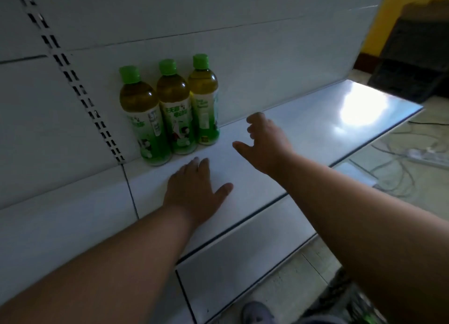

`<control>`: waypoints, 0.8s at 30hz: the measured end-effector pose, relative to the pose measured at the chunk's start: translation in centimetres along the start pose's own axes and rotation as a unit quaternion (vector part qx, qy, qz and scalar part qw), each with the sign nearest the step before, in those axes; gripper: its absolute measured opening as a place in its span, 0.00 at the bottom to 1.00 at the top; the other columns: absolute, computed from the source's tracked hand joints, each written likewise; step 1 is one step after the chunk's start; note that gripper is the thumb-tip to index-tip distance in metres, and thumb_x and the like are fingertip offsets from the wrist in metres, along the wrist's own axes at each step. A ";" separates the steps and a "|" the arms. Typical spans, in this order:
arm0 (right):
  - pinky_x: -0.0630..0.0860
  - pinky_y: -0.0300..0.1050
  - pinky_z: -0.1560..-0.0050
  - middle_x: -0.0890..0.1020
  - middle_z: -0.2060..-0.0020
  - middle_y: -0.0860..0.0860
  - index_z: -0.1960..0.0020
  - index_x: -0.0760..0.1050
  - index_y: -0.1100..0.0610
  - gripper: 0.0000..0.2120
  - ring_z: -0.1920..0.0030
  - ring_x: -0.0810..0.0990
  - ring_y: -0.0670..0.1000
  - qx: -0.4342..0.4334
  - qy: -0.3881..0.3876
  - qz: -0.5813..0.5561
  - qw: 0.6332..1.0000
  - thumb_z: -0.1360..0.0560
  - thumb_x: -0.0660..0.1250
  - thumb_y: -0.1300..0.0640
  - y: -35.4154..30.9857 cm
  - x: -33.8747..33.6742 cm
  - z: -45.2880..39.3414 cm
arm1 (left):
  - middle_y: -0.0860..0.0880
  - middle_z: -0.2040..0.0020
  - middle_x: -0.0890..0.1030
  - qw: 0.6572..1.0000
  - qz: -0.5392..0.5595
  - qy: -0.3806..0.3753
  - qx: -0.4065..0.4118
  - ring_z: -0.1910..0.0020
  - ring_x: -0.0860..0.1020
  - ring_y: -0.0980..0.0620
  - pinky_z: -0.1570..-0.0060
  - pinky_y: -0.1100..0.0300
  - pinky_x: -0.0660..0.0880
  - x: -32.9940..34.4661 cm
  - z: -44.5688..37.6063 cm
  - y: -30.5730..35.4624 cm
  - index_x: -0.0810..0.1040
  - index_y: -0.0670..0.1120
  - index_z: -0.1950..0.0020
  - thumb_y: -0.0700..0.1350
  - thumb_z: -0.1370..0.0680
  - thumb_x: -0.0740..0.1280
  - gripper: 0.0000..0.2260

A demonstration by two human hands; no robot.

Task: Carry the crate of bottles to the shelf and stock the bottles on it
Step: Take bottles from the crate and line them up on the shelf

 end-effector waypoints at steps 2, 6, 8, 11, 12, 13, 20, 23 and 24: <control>0.75 0.51 0.40 0.75 0.35 0.55 0.29 0.66 0.56 0.30 0.37 0.76 0.56 0.012 -0.019 0.059 0.998 0.25 0.72 0.47 0.7 -2.1 3.3 | 0.45 0.22 0.62 0.998 -0.005 0.018 0.056 0.25 0.61 0.44 0.27 0.49 0.59 -2.1 1.8 1.1 0.56 0.47 0.21 0.67 0.23 0.59 0.38; 0.76 0.54 0.43 0.71 0.35 0.55 0.29 0.64 0.53 0.31 0.39 0.74 0.58 0.048 -0.066 0.179 0.981 0.26 0.71 0.45 1.2 -6.5 11.7 | 0.47 0.27 0.69 0.986 -0.015 0.037 0.159 0.30 0.67 0.45 0.33 0.50 0.66 -4.7 6.9 5.0 0.63 0.50 0.24 0.67 0.24 0.62 0.34; 0.77 0.56 0.43 0.71 0.36 0.55 0.30 0.64 0.51 0.31 0.39 0.74 0.58 0.089 -0.074 0.210 0.971 0.28 0.71 0.44 2.0 -8.7 16.8 | 0.48 0.29 0.71 0.978 -0.009 0.039 0.205 0.32 0.69 0.46 0.35 0.50 0.68 -4.7 10.3 8.2 0.66 0.50 0.25 0.66 0.25 0.63 0.33; 0.77 0.56 0.43 0.71 0.37 0.55 0.31 0.65 0.51 0.32 0.38 0.74 0.59 0.163 -0.077 0.230 0.956 0.30 0.72 0.43 4.3 -11.5 24.1 | 0.48 0.30 0.72 0.964 0.011 0.023 0.266 0.33 0.70 0.46 0.34 0.50 0.68 -3.5 15.5 13.5 0.66 0.51 0.26 0.66 0.25 0.64 0.33; 0.77 0.56 0.43 0.71 0.38 0.55 0.31 0.66 0.51 0.32 0.39 0.74 0.59 0.186 -0.077 0.232 0.952 0.30 0.72 0.43 5.2 -12.1 26.0 | 0.48 0.29 0.71 0.959 0.016 0.009 0.284 0.32 0.69 0.46 0.33 0.50 0.68 -2.7 16.9 15.1 0.66 0.51 0.25 0.66 0.25 0.64 0.33; 0.76 0.56 0.42 0.71 0.39 0.55 0.32 0.66 0.51 0.31 0.39 0.74 0.59 0.206 -0.076 0.234 0.947 0.31 0.72 0.43 6.3 -12.6 27.8 | 0.49 0.28 0.71 0.953 0.017 -0.005 0.301 0.31 0.69 0.47 0.33 0.50 0.67 -1.8 18.1 16.8 0.65 0.51 0.25 0.66 0.25 0.64 0.33; 0.74 0.56 0.39 0.71 0.37 0.56 0.30 0.64 0.52 0.33 0.37 0.73 0.60 0.332 -0.063 0.183 0.923 0.29 0.72 0.41 17.2 -11.9 35.6 | 0.50 0.30 0.71 0.926 0.009 -0.085 0.369 0.32 0.69 0.48 0.33 0.51 0.67 8.5 21.7 25.0 0.63 0.51 0.25 0.67 0.25 0.63 0.33; 0.76 0.56 0.40 0.70 0.35 0.56 0.31 0.65 0.51 0.33 0.37 0.73 0.59 0.402 -0.057 0.143 0.903 0.29 0.72 0.41 23.2 -9.7 38.4 | 0.49 0.28 0.69 0.917 -0.004 -0.128 0.377 0.30 0.68 0.48 0.31 0.50 0.67 14.0 21.2 27.5 0.61 0.50 0.23 0.67 0.25 0.63 0.35; 0.76 0.56 0.41 0.71 0.35 0.56 0.30 0.65 0.51 0.32 0.38 0.74 0.59 0.422 -0.056 0.128 0.896 0.29 0.73 0.42 25.0 -8.8 39.2 | 0.49 0.28 0.69 0.917 -0.008 -0.139 0.373 0.30 0.67 0.48 0.31 0.50 0.67 15.7 21.0 28.1 0.60 0.50 0.22 0.66 0.24 0.63 0.36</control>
Point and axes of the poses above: each hand's wrist, its own z-axis away from the middle knuckle, its own x-axis out of the palm, y = z × x, the point moved 7 cm from there along -z, towards the middle knuckle
